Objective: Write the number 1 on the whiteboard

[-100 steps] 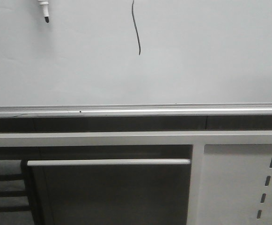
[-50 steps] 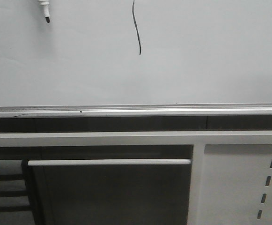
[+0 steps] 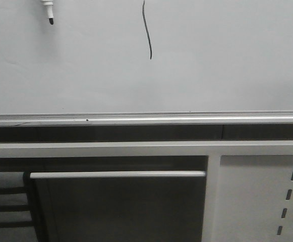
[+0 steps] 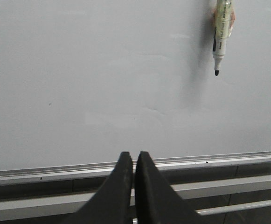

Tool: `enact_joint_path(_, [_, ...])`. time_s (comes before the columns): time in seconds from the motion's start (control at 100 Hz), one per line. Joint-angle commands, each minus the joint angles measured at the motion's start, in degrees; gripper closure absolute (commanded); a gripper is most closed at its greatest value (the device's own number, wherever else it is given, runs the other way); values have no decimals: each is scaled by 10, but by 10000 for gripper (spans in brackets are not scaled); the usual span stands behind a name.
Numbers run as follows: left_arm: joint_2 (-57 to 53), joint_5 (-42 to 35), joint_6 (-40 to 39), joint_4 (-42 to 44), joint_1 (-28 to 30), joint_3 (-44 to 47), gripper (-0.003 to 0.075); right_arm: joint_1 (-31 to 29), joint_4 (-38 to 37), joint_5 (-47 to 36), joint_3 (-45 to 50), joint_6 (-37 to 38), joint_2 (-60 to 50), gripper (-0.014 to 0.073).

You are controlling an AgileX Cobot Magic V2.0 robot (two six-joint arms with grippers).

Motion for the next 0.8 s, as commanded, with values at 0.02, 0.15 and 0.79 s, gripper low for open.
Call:
enact_joint_path(0.02, [-13,-37,-6,-6,1,23,741,-4,4,-50,-14,-1,-8,657])
enact_joint_path(0.15, [-13,-37,-6,-6,1,23,741,-11,-68,-109,13,47,-8,657])
enact_joint_path(0.79, [-13,-37,-6,-6,1,23,741,-115,-234,-176,159,188,-10,657])
